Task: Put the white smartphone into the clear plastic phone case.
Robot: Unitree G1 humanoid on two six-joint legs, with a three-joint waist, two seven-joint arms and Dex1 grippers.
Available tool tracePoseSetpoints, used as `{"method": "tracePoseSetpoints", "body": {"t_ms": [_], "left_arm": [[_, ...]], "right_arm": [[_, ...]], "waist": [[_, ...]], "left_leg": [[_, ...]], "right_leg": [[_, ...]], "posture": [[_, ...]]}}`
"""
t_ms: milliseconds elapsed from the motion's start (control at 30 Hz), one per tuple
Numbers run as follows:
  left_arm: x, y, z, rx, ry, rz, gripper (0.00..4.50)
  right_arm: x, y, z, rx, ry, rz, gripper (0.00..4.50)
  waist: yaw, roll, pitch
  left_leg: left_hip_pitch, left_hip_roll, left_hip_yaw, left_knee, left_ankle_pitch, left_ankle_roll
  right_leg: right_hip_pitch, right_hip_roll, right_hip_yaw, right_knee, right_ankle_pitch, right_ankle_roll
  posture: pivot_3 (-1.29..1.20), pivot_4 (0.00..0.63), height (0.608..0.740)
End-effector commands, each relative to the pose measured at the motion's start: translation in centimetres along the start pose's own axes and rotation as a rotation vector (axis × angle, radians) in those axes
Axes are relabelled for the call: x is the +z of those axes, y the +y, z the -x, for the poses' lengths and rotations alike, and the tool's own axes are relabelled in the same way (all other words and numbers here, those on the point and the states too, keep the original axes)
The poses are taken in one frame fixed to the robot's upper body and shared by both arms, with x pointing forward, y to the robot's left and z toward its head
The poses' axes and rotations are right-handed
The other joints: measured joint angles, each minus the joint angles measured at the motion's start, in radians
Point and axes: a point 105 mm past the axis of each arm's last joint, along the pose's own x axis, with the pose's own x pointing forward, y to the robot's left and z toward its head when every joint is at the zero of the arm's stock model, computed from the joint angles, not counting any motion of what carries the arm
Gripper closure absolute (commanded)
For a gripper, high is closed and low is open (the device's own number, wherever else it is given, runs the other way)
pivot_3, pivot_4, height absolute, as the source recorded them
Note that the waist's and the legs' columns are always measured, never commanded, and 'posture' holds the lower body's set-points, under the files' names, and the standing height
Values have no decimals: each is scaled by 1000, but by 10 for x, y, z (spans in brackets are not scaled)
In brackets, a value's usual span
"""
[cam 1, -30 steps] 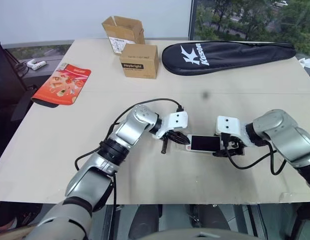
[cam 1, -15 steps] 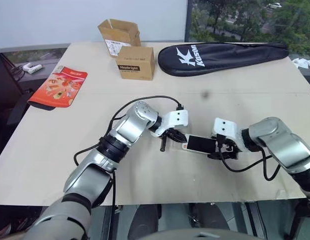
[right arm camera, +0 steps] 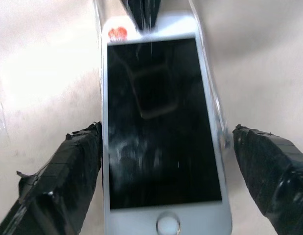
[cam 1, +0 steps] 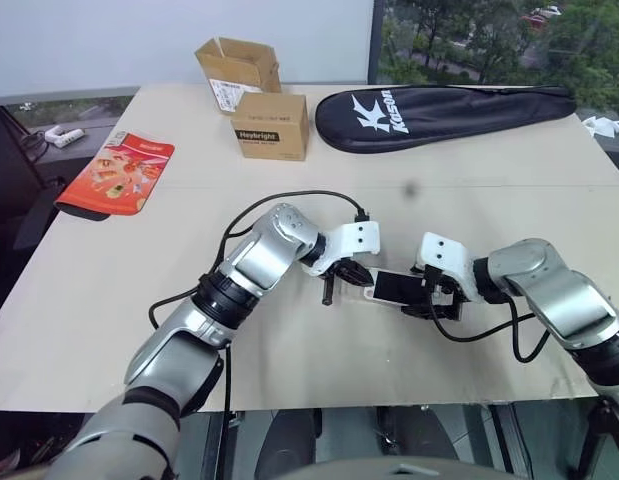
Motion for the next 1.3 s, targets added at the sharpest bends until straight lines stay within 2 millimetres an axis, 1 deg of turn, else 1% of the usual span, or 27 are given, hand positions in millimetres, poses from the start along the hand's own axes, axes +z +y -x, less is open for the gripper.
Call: {"method": "tracePoseSetpoints", "body": {"t_ms": [33,167,233,400,467,500,567,600,633,733,767,800,867,933,1000,1167,1300], "left_arm": [[-21,-8,-9,-37,66,63,4500],[-21,-10,-9,-36,63,70,4500],[-21,-11,-9,-39,59,74,4500],[-20,-10,-7,-17,44,78,4500],[-18,-7,-2,4,25,84,4500],[-17,-6,1,14,17,87,4500],[-16,-3,10,37,3,93,4500],[-16,-2,15,45,0,95,4500],[-17,-1,19,54,-4,101,4500],[-21,3,32,88,-15,128,4500],[-22,4,35,95,-20,135,4500],[-23,6,38,105,-38,158,4500],[-26,11,45,131,-67,189,4500],[-29,15,47,150,-71,200,4500],[-34,17,46,155,-55,202,4500],[-38,15,38,122,-53,215,4500],[-41,15,35,118,-26,209,4500]], "right_arm": [[16,-22,24,-128,-58,38,32],[24,-26,41,-171,-96,31,32],[24,-28,49,-200,-102,28,32],[18,-28,70,-246,-97,-2,32],[12,-25,74,-250,-86,-20,32],[8,-23,76,-252,-79,-27,580],[-5,-17,76,-241,-36,-50,1317],[-11,-14,75,-237,-13,-54,1879],[-16,-12,74,-235,5,-57,2222],[-22,-11,72,-242,17,-73,3839],[-23,-11,71,-245,18,-77,4191],[-26,-12,70,-253,29,-80,4444],[-32,-15,70,-270,51,-84,4444],[-34,-16,69,-275,61,-85,4444],[-37,-15,69,-264,74,-82,4444],[-39,-17,71,-269,94,-70,4444],[-37,-11,66,-243,104,-54,4444]], "waist": [[0,0,0],[1,0,0],[1,0,0],[4,0,0],[3,0,0],[4,0,0],[4,0,0],[3,0,0],[2,1,1],[1,1,1],[1,1,1],[1,1,2],[3,1,2],[4,1,2],[6,1,2],[14,1,2],[21,1,2]], "left_leg": [[0,0,0,0,0,0],[0,0,0,0,0,0],[0,0,0,0,0,0],[-1,0,0,0,0,0],[-1,0,0,0,0,0],[-1,0,0,0,0,0],[-1,0,0,0,0,0],[-1,0,-1,0,0,0],[-1,0,-1,0,0,0],[-2,0,0,0,0,0],[-2,0,1,0,0,0],[-2,0,0,0,0,0],[-2,0,0,0,0,0],[-3,0,0,0,0,0],[-3,0,0,0,0,0],[-5,-1,0,0,0,0],[-5,0,0,0,0,0]], "right_leg": [[0,0,0,0,0,0],[0,0,0,0,0,0],[0,0,0,0,0,0],[0,0,-1,-1,0,0],[0,0,-1,-1,0,0],[0,0,-1,-1,0,0],[0,0,-1,-1,0,0],[0,0,-1,-1,0,0],[0,0,-1,-1,0,0],[-1,-1,0,-1,0,0],[-1,-1,0,-1,0,0],[-1,-1,0,-1,0,0],[-1,-1,0,-1,0,0],[-2,-1,-1,-1,0,0],[-2,-1,0,-2,0,0],[-3,-1,-1,-3,0,0],[-3,-1,-1,-2,0,0]], "posture": [[0,150,740],[0,150,740],[0,150,740],[0,150,740],[0,150,740],[0,150,740],[0,150,740],[0,150,740],[0,150,740],[0,150,740],[0,150,740],[0,150,740],[0,150,740],[0,150,740],[0,150,740],[0,150,740],[0,150,740]]}}
